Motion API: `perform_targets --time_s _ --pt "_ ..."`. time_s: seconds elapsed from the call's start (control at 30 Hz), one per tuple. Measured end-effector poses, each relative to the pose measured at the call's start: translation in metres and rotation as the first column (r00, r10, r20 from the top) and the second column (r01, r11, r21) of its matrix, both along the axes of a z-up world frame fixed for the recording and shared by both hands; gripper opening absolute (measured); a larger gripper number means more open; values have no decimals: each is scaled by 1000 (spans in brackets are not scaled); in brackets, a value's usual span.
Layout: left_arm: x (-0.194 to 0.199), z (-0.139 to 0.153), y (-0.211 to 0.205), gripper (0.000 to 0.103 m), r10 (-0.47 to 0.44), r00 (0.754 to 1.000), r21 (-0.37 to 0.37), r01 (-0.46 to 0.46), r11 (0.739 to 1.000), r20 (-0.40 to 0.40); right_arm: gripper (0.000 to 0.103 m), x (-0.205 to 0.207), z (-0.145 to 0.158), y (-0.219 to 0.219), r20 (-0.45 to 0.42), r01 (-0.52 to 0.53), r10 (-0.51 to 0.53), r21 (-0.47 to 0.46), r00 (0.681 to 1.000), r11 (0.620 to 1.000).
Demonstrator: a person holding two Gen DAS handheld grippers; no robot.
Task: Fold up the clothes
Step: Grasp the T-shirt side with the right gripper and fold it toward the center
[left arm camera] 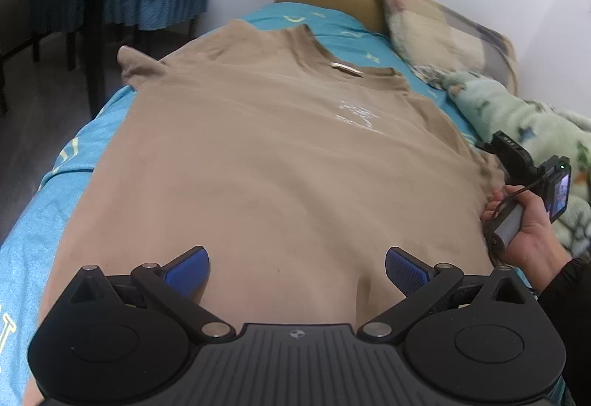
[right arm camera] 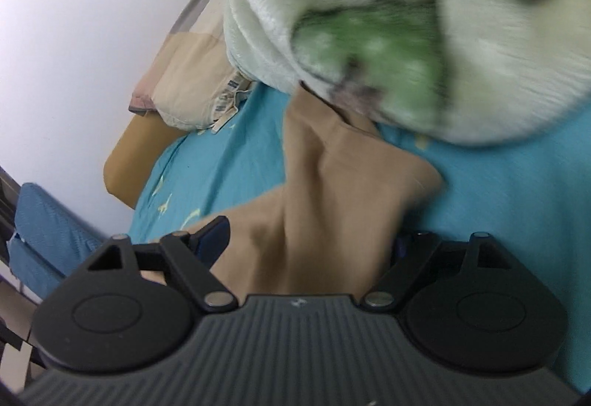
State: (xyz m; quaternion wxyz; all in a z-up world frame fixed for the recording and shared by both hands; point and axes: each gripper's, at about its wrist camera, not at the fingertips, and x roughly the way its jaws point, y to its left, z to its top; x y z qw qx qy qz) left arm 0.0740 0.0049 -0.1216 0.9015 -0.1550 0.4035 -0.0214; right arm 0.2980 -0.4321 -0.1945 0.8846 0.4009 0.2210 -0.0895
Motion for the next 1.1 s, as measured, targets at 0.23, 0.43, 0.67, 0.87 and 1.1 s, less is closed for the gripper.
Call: perform_targets --time_s 0.23,0.43,0.67,0.87,1.1 --pt "-3 23 9 103 27 995 59 -32 998 93 11 27 37 9 -56 15 -22 -121 998 993" --pt "-15 58 30 103 36 986 98 -53 994 165 10 8 140 92 26 -19 35 -465 999 885" --pt "-30 81 75 103 72 972 99 -96 990 222 10 -1 194 241 31 -96 178 -746 983 659" --pt "-22 70 112 103 132 966 97 -157 983 221 10 24 136 358 -117 -280 336 -825 935 491" --pt "-1 48 132 103 152 976 51 -162 986 159 58 44 83 375 -219 -454 430 -677 876 580"
